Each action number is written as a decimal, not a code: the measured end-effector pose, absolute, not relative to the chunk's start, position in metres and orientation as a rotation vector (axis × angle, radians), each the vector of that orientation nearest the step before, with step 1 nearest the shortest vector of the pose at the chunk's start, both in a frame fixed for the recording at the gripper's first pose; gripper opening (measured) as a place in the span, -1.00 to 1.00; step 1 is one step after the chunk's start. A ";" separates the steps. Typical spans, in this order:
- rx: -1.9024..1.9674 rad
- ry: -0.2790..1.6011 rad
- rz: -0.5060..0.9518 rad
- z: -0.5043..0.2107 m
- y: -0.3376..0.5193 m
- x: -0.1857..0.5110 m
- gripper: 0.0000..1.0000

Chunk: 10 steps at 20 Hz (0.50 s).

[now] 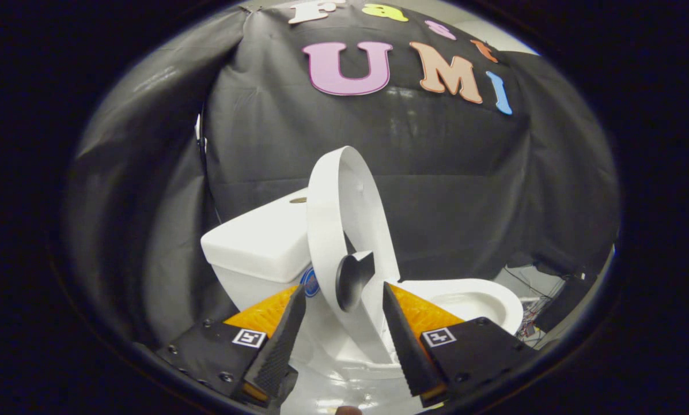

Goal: Open the toilet lid.

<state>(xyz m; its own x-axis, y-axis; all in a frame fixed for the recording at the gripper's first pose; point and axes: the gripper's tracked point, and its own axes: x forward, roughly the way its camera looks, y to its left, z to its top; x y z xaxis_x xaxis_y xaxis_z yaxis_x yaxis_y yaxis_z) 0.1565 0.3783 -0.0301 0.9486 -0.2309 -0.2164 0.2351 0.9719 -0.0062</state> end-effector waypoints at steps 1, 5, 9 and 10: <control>0.029 0.211 -0.231 -0.028 0.378 0.155 0.73; 0.050 0.170 -0.193 -0.016 0.374 0.145 0.89; 0.051 0.168 -0.184 -0.016 0.358 0.132 0.88; 0.056 0.158 -0.171 -0.016 0.357 0.129 0.88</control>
